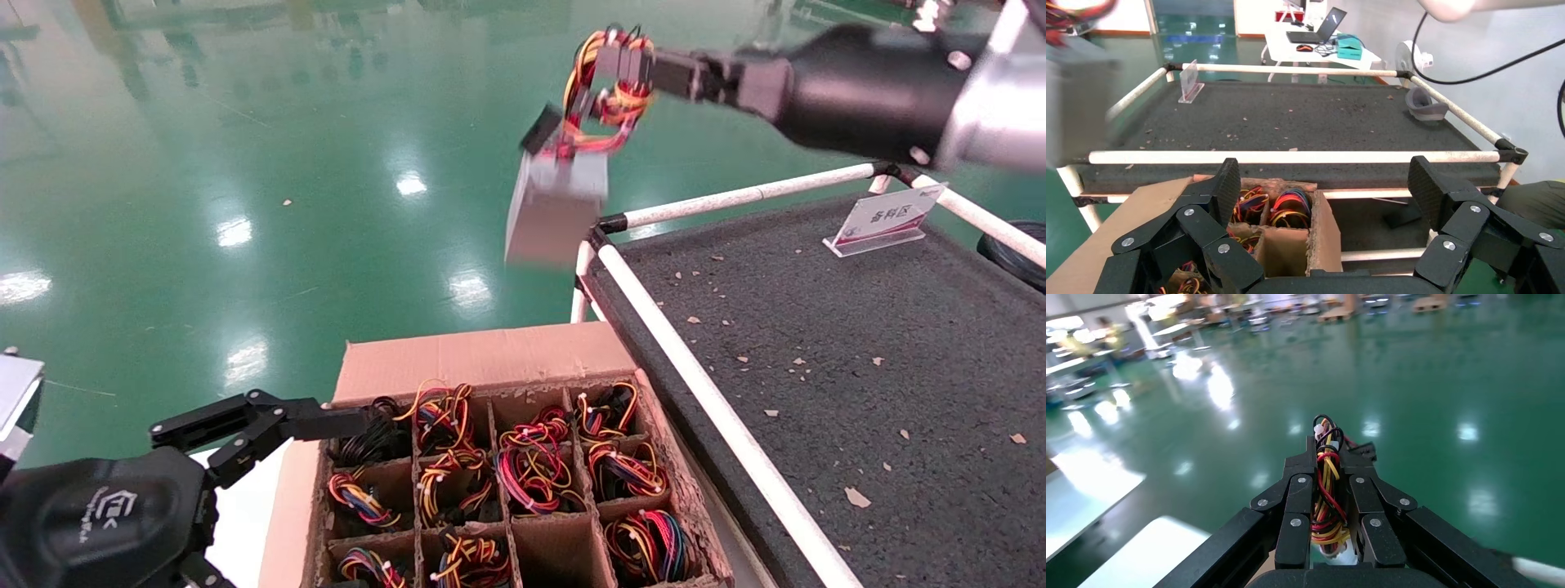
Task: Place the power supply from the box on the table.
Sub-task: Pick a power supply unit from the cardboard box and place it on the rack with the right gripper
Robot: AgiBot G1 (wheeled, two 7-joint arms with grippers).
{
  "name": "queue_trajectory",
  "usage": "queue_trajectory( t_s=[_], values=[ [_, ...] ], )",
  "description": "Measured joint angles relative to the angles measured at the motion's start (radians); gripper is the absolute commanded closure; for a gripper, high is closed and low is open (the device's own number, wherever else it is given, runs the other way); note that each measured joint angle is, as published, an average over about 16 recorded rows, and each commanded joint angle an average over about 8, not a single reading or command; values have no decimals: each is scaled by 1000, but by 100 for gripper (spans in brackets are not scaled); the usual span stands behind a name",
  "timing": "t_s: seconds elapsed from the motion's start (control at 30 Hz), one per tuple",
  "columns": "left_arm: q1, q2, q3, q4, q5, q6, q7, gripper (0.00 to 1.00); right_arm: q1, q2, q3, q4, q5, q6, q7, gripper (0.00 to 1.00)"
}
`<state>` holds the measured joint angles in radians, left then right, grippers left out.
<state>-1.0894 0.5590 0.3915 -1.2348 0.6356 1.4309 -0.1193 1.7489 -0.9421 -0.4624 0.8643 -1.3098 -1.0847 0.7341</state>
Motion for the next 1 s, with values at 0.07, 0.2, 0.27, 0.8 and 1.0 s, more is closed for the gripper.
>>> queue_trajectory(
  t_s=[0.07, 0.2, 0.27, 0.8, 1.0],
  values=[
    [0, 0, 0, 0, 0, 0, 0, 0, 44, -37, -7, -92, -22, 19, -39, 100],
    [0, 0, 0, 0, 0, 0, 0, 0, 116, -103, -17, -270, -56, 59, -122, 100],
    [0, 0, 0, 0, 0, 0, 0, 0, 145, -129, -20, -352, -68, 81, -163, 100],
    [0, 0, 0, 0, 0, 0, 0, 0, 230, -209, 3, -741, -72, 274, -388, 100],
    [0, 0, 0, 0, 0, 0, 0, 0, 215, -226, 11, -795, -63, 334, -423, 100]
  ],
)
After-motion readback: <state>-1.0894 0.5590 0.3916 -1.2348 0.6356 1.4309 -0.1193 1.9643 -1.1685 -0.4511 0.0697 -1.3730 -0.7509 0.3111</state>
